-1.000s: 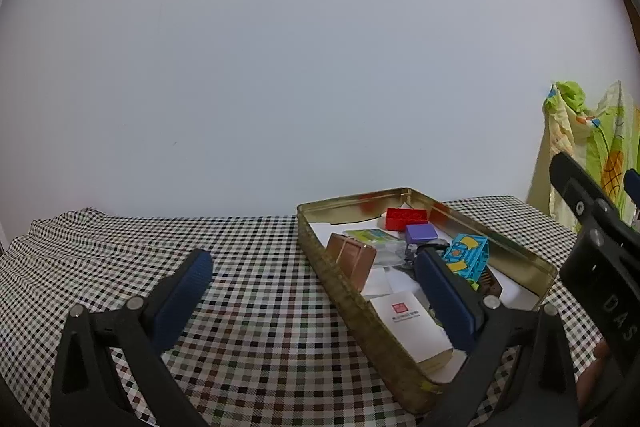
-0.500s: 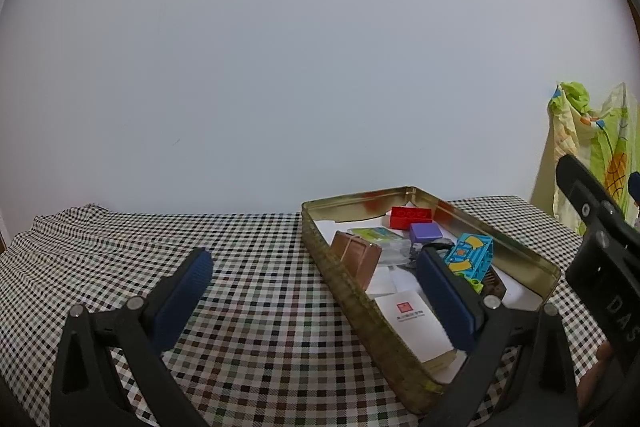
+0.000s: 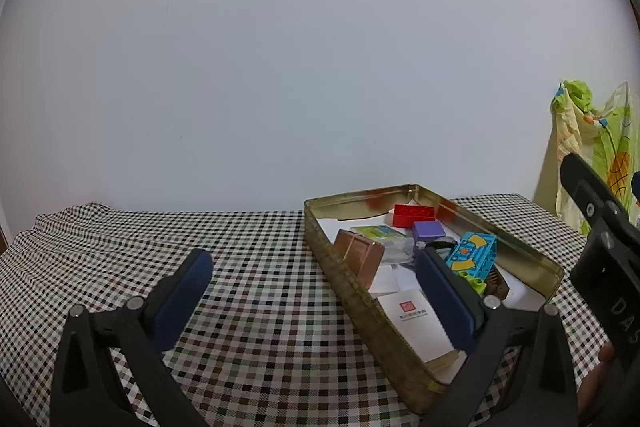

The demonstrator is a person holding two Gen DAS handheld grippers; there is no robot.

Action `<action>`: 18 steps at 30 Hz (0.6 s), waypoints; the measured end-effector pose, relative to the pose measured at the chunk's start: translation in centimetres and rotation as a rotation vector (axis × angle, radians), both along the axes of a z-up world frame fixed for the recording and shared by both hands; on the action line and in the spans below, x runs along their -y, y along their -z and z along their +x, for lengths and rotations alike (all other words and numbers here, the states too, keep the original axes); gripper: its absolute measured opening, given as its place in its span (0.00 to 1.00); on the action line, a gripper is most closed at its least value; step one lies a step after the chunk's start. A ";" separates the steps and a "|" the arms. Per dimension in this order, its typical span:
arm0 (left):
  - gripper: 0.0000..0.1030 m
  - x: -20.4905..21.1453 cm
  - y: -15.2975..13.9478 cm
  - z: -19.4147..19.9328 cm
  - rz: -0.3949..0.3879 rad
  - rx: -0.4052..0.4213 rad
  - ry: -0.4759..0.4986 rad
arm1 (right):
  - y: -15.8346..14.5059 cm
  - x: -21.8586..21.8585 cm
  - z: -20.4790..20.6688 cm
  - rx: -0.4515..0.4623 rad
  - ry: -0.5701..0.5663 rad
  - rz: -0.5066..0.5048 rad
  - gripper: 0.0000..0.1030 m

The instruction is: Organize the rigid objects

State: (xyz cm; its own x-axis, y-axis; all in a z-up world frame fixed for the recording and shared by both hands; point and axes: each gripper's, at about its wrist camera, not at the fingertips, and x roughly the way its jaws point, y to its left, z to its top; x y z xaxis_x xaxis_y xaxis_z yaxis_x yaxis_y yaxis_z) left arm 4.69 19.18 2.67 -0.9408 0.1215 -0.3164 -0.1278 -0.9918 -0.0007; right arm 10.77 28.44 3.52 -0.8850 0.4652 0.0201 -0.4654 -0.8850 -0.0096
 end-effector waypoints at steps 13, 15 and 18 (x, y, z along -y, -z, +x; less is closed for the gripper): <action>1.00 0.5 -0.1 0.0 -0.007 -0.005 0.001 | 0.0 -0.1 0.0 0.001 -0.004 0.000 0.99; 1.00 0.5 0.0 -0.1 -0.006 0.000 -0.001 | 0.0 -0.2 0.1 0.002 -0.003 -0.001 0.99; 1.00 0.6 0.0 -0.5 -0.001 0.015 0.004 | 0.0 -0.6 0.2 0.003 0.007 -0.007 0.99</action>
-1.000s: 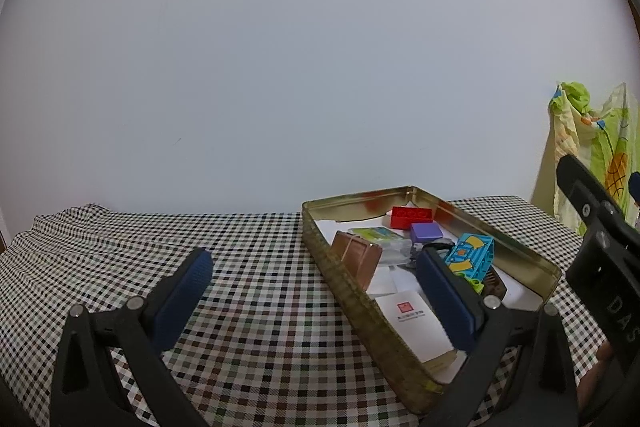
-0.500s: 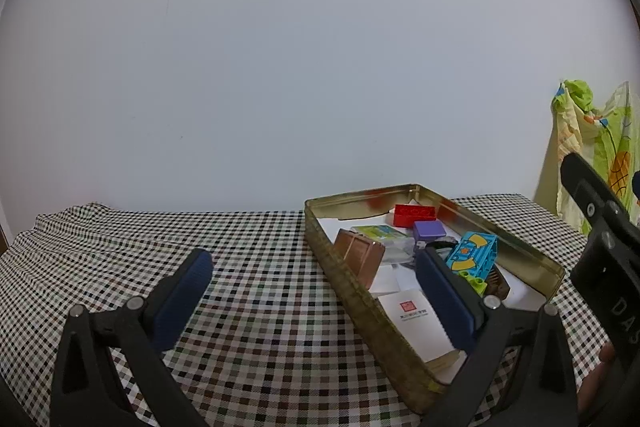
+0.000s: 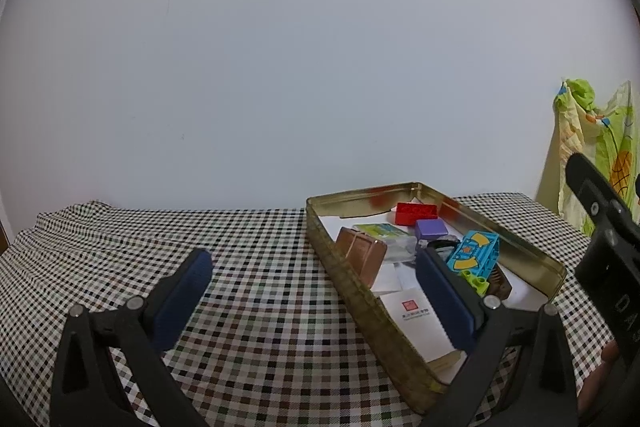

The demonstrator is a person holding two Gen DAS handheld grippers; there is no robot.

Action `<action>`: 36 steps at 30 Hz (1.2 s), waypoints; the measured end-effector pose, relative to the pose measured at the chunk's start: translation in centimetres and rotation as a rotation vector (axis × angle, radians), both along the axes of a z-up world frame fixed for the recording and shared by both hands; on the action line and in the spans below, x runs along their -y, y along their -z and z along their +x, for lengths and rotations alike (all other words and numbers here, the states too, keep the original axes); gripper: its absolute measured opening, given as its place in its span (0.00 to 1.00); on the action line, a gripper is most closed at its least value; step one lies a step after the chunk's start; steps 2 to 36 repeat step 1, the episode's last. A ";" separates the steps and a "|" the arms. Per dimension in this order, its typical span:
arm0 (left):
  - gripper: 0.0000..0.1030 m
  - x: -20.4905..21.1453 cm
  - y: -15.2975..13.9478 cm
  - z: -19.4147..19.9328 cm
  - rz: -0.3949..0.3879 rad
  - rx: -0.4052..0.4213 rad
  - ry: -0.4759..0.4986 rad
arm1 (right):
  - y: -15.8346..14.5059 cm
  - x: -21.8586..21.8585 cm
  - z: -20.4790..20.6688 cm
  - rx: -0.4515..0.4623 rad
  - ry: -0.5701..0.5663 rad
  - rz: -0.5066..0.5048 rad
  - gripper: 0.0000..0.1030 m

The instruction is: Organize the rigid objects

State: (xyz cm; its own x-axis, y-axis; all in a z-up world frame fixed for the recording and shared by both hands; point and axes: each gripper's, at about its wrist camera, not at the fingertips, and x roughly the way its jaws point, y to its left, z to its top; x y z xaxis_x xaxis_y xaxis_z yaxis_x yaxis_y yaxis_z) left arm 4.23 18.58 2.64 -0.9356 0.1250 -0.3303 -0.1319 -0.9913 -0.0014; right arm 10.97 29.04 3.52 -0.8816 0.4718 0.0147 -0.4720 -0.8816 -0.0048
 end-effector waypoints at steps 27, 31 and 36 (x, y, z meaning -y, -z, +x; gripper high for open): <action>1.00 0.0 0.0 -0.1 0.000 0.003 0.000 | 0.0 -0.2 0.1 0.000 0.015 -0.007 0.99; 1.00 0.0 0.0 -0.1 0.000 0.003 0.000 | 0.0 -0.2 0.1 0.000 0.015 -0.007 0.99; 1.00 0.0 0.0 -0.1 0.000 0.003 0.000 | 0.0 -0.2 0.1 0.000 0.015 -0.007 0.99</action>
